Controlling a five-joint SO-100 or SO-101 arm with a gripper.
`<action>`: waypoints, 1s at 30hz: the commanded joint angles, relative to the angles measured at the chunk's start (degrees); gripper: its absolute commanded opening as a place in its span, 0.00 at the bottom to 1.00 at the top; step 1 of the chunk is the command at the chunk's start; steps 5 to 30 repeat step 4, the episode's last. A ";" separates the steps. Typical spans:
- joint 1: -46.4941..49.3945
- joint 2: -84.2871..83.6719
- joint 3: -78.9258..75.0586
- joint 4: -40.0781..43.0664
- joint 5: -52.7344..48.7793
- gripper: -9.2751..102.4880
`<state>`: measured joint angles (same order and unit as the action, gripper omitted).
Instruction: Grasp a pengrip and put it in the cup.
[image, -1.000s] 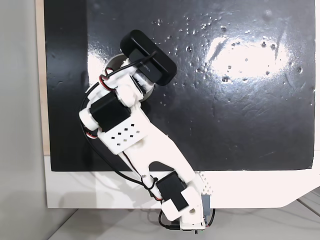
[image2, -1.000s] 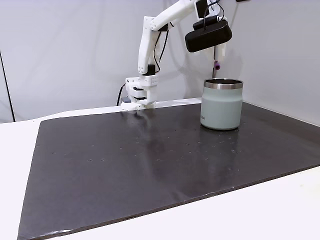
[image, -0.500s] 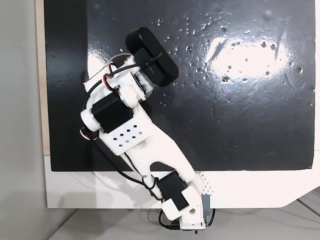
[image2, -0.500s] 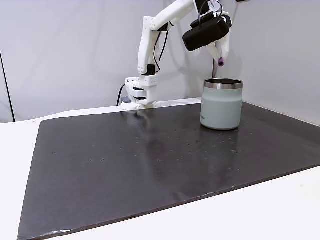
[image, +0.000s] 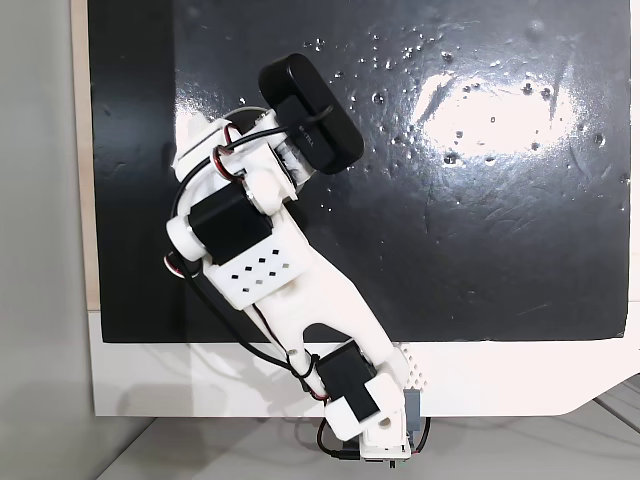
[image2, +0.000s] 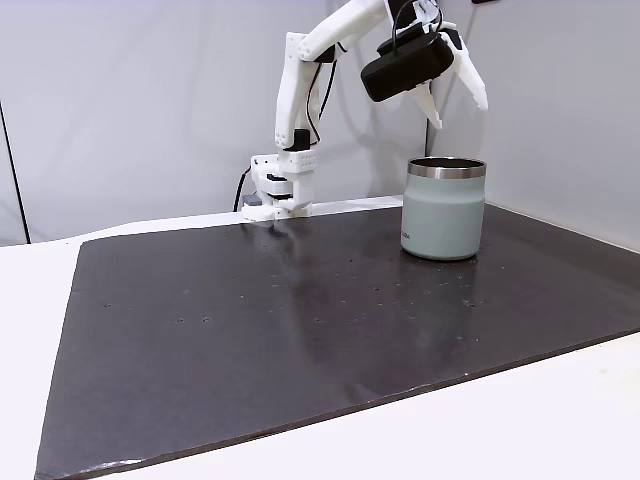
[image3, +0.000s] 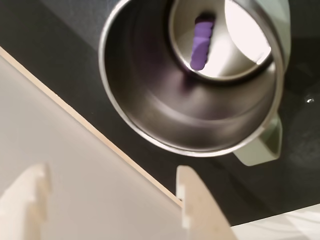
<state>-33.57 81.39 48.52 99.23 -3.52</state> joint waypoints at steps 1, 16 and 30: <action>0.79 3.52 -2.37 -0.70 0.79 0.36; 0.79 4.04 -2.37 -0.35 0.62 0.36; 0.79 4.04 -2.37 -0.35 0.62 0.36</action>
